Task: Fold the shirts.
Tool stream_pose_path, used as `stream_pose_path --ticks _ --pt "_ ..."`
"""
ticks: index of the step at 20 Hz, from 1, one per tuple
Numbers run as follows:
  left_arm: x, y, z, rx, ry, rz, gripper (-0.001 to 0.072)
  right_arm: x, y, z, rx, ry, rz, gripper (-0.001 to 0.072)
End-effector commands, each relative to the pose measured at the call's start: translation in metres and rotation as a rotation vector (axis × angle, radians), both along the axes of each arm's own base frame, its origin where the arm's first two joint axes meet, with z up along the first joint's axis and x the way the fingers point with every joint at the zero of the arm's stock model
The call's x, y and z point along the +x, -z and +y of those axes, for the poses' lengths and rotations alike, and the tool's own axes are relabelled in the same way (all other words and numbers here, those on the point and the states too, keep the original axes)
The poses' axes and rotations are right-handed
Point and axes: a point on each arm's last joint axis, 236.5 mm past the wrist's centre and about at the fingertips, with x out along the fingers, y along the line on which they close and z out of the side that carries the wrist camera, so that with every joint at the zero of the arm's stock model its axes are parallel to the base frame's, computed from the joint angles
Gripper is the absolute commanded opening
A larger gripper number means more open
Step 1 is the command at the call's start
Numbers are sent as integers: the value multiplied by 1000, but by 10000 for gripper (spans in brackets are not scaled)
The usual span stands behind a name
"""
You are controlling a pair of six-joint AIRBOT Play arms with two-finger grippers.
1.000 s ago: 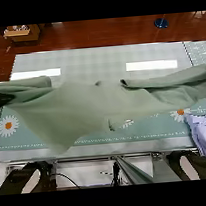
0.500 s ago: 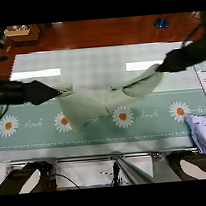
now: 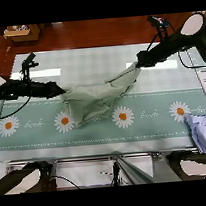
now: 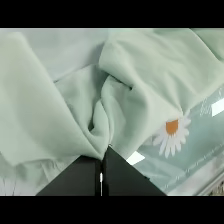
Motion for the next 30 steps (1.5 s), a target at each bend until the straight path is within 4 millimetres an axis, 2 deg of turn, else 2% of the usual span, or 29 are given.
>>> stream_pose_path --ticks 1,2,3,4,5,6,7,9,10,11,12,13,15,16,19,20,21,22,23,25,26,28,30 --pt "24 19 -8 -44 -68 12 27 39 -9 -1 19 65 -144 20" --pt "25 26 -13 -46 -63 24 29 45 -10 -1 22 76 -164 20" --pt "24 33 -17 -43 -55 38 67 48 -7 -1 23 81 -167 21" --pt "22 39 -22 -45 -45 58 159 48 0 -1 21 80 -151 21" --pt "20 44 -25 -47 -39 75 281 47 8 0 17 75 -127 21" --pt "18 45 -28 -58 -41 95 369 44 16 1 15 68 -98 21" --pt "19 44 -27 -62 -51 103 420 42 24 1 12 62 -72 21" --pt "19 29 -26 -79 -35 98 420 42 28 1 10 61 -61 21" --pt "19 15 -25 -90 -11 89 420 43 26 1 12 64 -68 28" --pt "17 0 -25 -102 22 86 442 42 24 0 11 65 -72 119" --pt "10 -15 -28 -115 70 97 549 42 21 -3 11 69 -77 297" --pt "0 -27 -31 -123 111 124 555 42 15 -8 7 71 -88 416" --pt "-26 -39 -41 -132 192 208 555 39 3 -23 -20 58 -119 435" --pt "-39 -36 -39 -98 215 253 549 38 -1 -39 -48 72 -128 435" --pt "-70 -4 8 201 195 372 544 28 -7 -90 -118 133 -100 435" --pt "-78 1 19 256 184 387 545 23 -6 -106 -121 157 -72 435" --pt "-85 4 21 264 184 394 545 17 -3 -119 -122 178 -41 436" --pt "-95 11 22 264 184 414 549 14 -1 -133 -124 204 -18 437" --pt "-104 22 22 263 181 437 563 13 0 -146 -122 233 -9 480" --pt "-116 49 17 256 168 477 677 12 0 -165 -108 279 -4 484" --pt "-120 61 11 243 158 483 695 12 -1 -171 -100 295 -2 484" --pt "-121 83 -5 214 131 475 695 11 -1 -181 -99 314 1 484" --pt "-114 100 -23 187 109 460 695 11 -1 -183 -102 316 -3 484"
